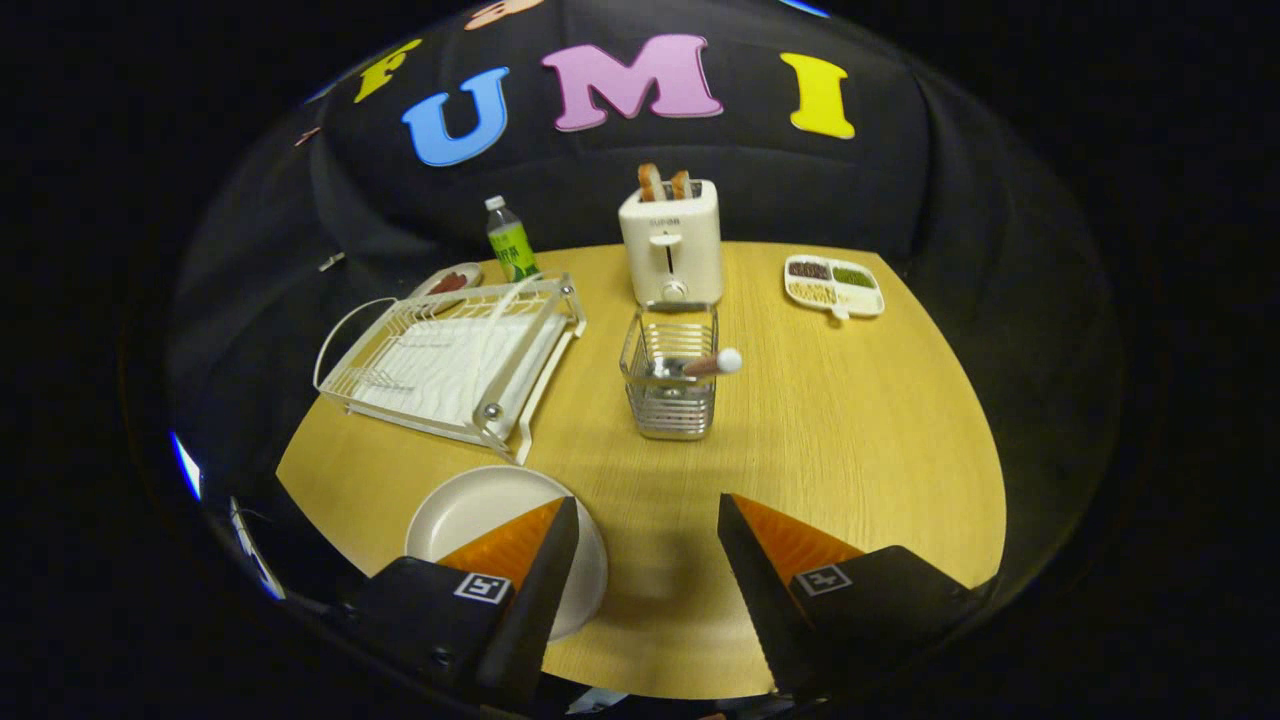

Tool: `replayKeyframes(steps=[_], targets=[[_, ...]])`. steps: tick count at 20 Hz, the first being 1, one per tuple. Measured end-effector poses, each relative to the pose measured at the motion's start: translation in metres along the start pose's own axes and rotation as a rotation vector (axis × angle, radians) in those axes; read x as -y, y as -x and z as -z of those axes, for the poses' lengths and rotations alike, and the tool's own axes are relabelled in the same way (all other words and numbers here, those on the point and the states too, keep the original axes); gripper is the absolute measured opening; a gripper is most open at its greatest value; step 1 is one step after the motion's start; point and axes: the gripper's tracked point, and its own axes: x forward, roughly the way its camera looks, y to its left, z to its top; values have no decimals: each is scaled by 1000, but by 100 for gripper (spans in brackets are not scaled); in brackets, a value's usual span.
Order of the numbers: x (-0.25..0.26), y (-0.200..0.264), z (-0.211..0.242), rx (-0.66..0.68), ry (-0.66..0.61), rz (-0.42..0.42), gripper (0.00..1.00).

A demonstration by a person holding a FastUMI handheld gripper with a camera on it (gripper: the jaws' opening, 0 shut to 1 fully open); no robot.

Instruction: Take the plate from the dish rack, then take the spoon from the basket and place it into the plate.

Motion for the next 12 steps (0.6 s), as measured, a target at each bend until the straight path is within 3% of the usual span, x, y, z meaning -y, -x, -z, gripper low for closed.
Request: replayKeyframes(steps=[2, 6, 11, 12], targets=[[0, 27, -32, 87, 64, -35, 95], [11, 53, -78, 191, 155, -49, 98], [29, 5, -71, 83, 178, -68, 97], [33, -10, -69, 58, 191, -65, 92]])
